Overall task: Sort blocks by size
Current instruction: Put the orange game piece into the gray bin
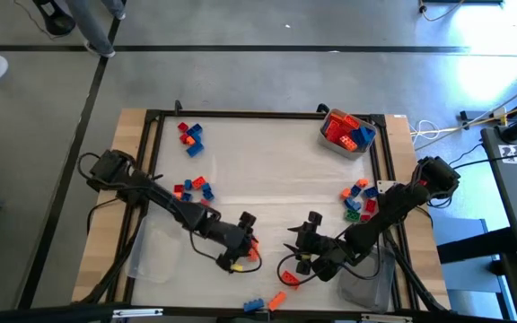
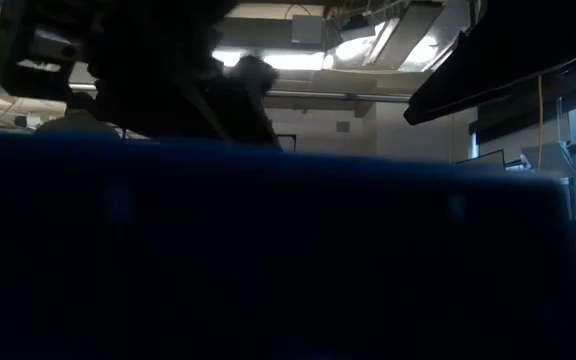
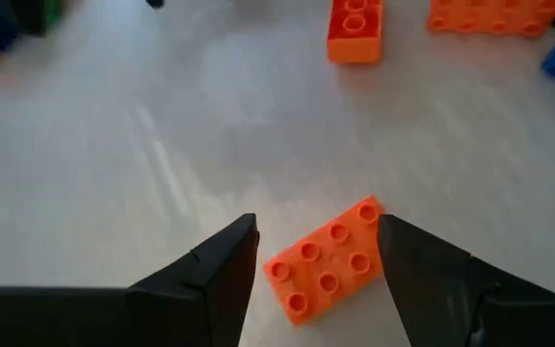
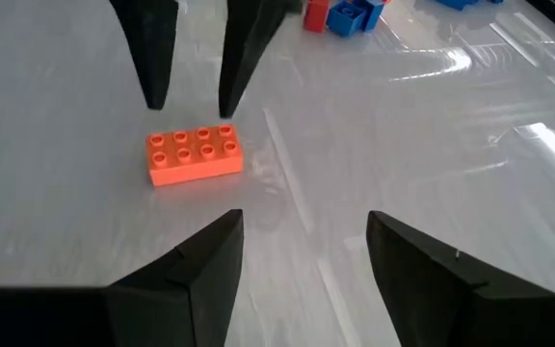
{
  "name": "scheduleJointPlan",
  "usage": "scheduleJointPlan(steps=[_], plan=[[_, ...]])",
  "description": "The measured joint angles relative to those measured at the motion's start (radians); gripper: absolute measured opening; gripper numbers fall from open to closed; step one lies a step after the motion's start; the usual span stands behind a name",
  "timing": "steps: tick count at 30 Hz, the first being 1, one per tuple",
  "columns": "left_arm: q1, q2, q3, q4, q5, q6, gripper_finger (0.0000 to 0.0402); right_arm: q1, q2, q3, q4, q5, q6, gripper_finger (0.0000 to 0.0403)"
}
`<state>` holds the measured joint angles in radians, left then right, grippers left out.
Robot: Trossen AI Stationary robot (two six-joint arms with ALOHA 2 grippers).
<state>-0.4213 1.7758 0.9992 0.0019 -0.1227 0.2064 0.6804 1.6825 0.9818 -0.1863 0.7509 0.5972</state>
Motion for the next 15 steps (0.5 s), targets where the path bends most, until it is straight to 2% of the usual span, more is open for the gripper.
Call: scheduleJointPlan(steps=[7, 15], plan=[[0.052, 0.067, 0.000, 0.040, 0.177, -0.018, 0.0202, 0.000, 0.000, 0.000, -0.002, 0.000, 0.000, 0.0221], [0.080, 0.107, 0.002, 0.070, 0.206, 0.005, 0.0202, 0.000, 0.000, 0.000, -0.003, 0.000, 0.000, 0.0221]])
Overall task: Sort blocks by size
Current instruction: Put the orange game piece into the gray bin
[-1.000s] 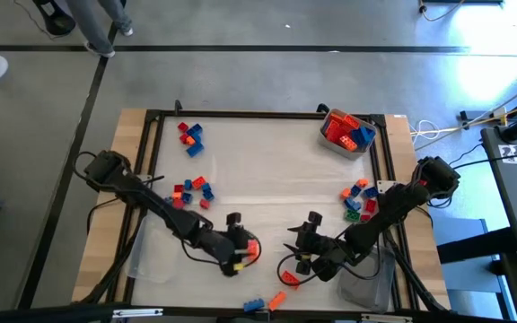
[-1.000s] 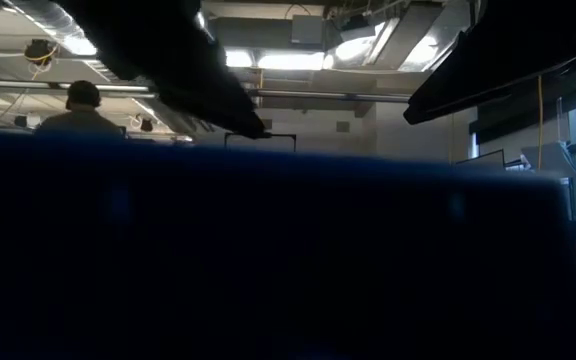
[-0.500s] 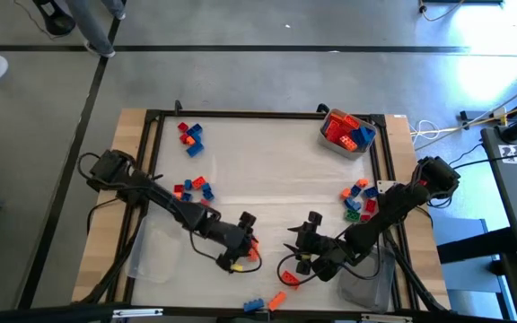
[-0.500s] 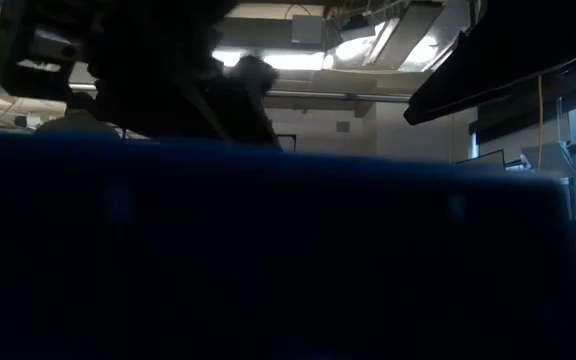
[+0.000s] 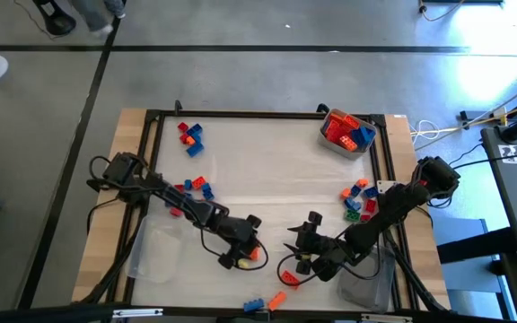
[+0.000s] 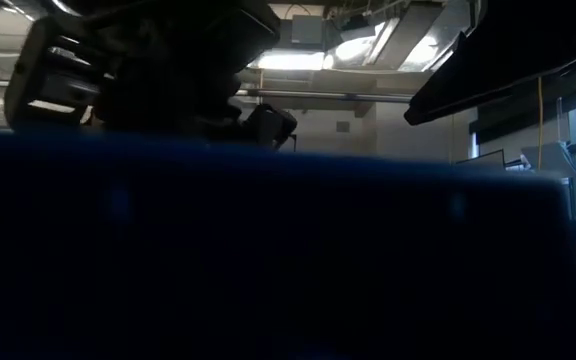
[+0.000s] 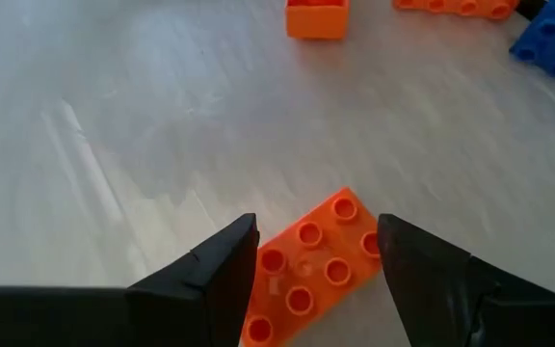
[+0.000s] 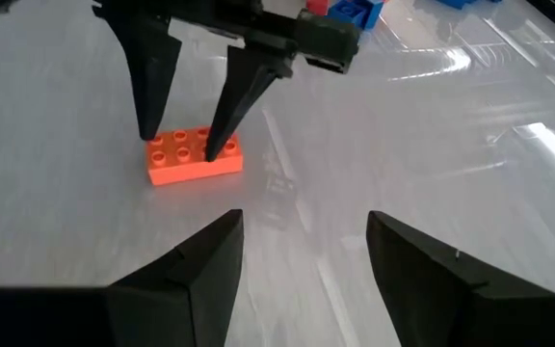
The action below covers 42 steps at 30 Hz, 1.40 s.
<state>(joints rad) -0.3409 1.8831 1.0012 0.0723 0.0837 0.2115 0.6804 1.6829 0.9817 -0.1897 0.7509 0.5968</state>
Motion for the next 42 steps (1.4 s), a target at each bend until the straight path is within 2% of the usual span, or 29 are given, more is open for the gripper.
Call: scheduleJointPlan(steps=[5, 14, 17, 19, 22, 25, 30, 32, 35, 42], plan=[[0.012, 0.004, 0.001, 0.001, -0.008, -0.071, 0.0202, 0.000, 0.000, 0.000, 0.000, 0.000, 0.000, 0.0221], [0.035, 0.004, 0.000, -0.008, -0.224, -0.475, 0.0202, 0.000, 0.000, 0.000, 0.002, 0.000, 0.000, 0.0221], [0.044, 0.004, 0.000, -0.008, -0.261, -0.598, 0.0202, 0.000, 0.000, 0.000, 0.002, 0.000, 0.000, 0.0221], [0.045, 0.004, 0.000, 0.000, -0.263, -0.628, 0.0202, 0.000, 0.000, 0.000, 0.002, 0.000, 0.000, 0.0221], [0.035, -0.013, -0.003, 0.011, -0.261, -0.593, 0.0202, 0.000, 0.000, 0.000, 0.001, 0.000, 0.000, 0.0221], [0.020, -0.054, -0.003, 0.006, -0.254, -0.489, 0.0202, 0.000, 0.000, 0.000, 0.002, 0.000, 0.000, 0.0221], [0.008, -0.080, -0.003, -0.063, -0.246, -0.136, 0.0202, 0.000, 0.000, 0.000, 0.002, 0.000, 0.000, 0.0221], [0.024, -0.076, -0.003, -0.079, -0.190, -0.050, 0.0202, 0.000, 0.000, 0.000, 0.004, 0.000, 0.000, 0.0221], [0.055, -0.065, -0.002, -0.083, -0.105, 0.002, 0.0202, 0.000, 0.000, 0.000, 0.005, -0.001, 0.000, 0.0221], [0.106, -0.053, -0.002, -0.082, -0.063, 0.039, 0.0202, 0.000, 0.000, 0.000, 0.004, -0.001, 0.000, 0.0221]])
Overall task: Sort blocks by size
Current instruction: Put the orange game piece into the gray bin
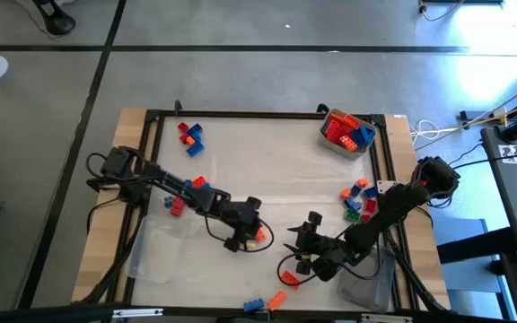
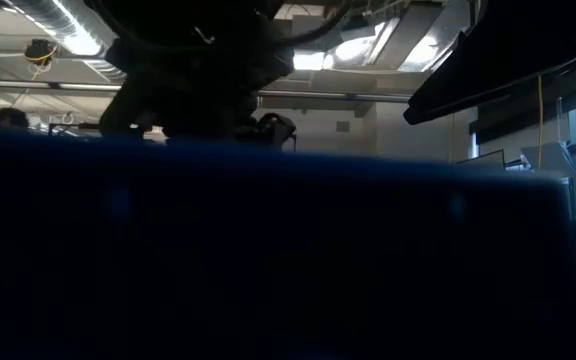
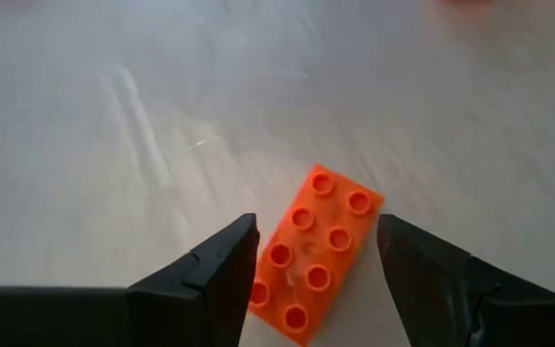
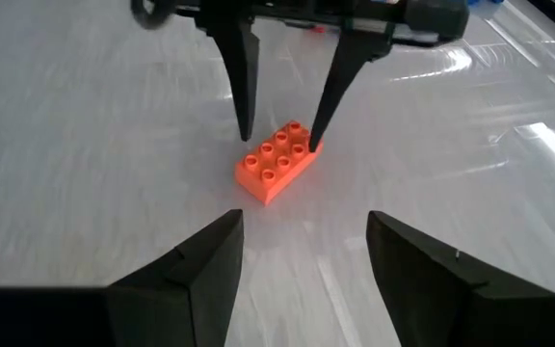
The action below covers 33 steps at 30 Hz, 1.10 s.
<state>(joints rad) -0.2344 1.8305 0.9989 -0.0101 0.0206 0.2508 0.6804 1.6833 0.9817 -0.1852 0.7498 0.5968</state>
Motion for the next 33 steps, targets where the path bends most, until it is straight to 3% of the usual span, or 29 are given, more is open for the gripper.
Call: scheduleJointPlan(steps=[4, 18, 28, 33], plan=[[0.011, 0.001, -0.007, 0.008, 0.069, 0.006, 0.0202, 0.000, 0.000, 0.000, 0.000, -0.001, 0.000, 0.0221], [0.048, 0.014, -0.060, 0.103, 0.069, -0.020, 0.0202, 0.000, 0.000, -0.003, 0.002, -0.001, 0.000, 0.0221], [0.004, 0.011, -0.055, 0.090, 0.056, -0.408, 0.0202, 0.000, 0.000, -0.003, 0.002, -0.002, 0.000, 0.0221], [-0.018, 0.005, -0.054, 0.097, 0.018, -0.435, 0.0202, 0.000, 0.000, -0.003, 0.003, -0.002, 0.000, 0.0221]])
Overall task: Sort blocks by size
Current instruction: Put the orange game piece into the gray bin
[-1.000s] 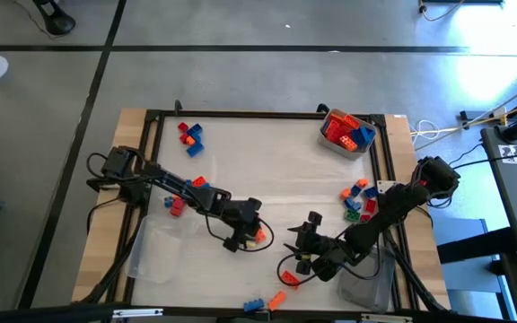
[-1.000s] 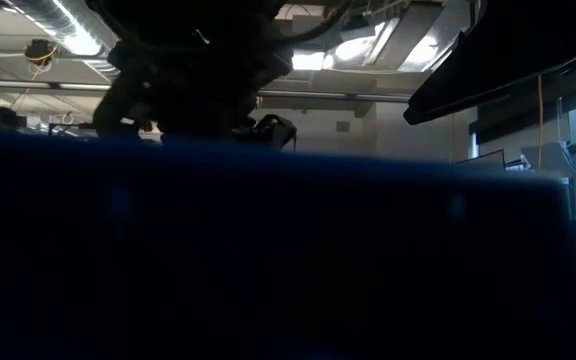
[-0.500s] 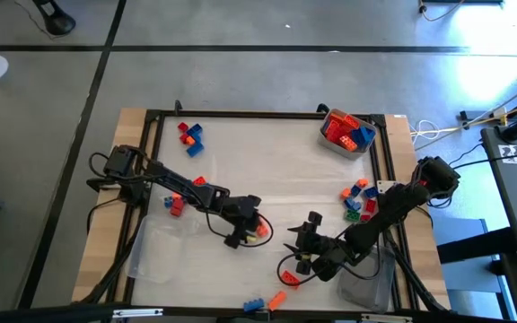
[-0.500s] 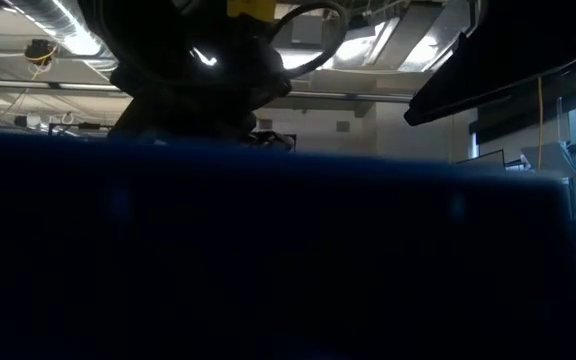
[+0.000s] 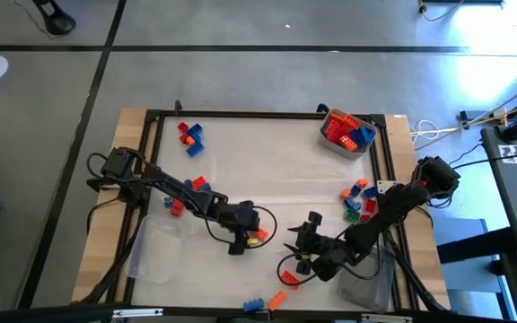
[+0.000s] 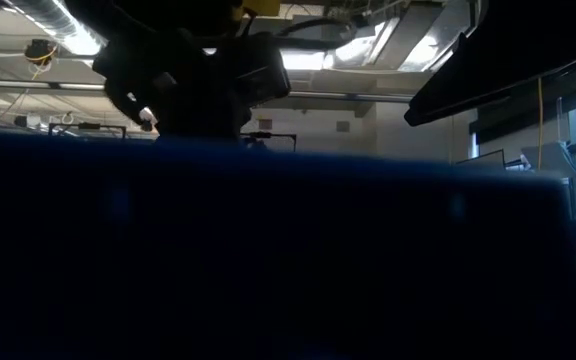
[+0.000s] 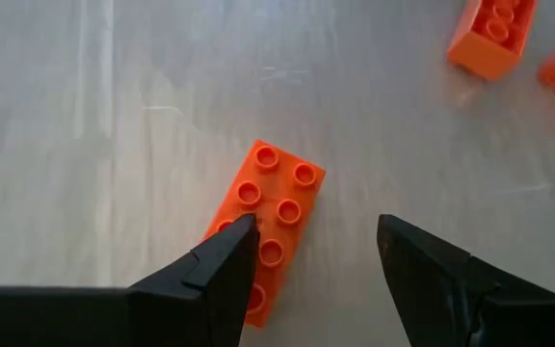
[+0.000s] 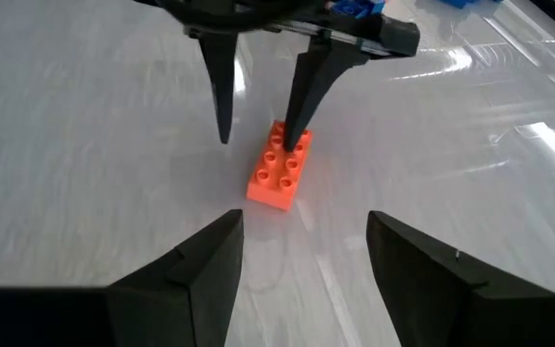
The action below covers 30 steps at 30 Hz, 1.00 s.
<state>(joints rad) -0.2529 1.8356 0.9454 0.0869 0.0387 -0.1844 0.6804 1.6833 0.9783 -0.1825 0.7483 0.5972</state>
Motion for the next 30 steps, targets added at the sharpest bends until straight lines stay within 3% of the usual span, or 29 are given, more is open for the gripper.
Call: scheduleJointPlan(steps=[19, 30], plan=[[0.027, -0.001, 0.007, -0.015, -0.040, 0.312, 0.0202, 0.000, 0.000, 0.000, 0.001, 0.000, 0.003, 0.0221], [0.032, 0.113, 0.010, 0.035, -0.026, 0.299, 0.0196, 0.000, 0.000, 0.000, 0.000, 0.000, 0.003, 0.0221]])
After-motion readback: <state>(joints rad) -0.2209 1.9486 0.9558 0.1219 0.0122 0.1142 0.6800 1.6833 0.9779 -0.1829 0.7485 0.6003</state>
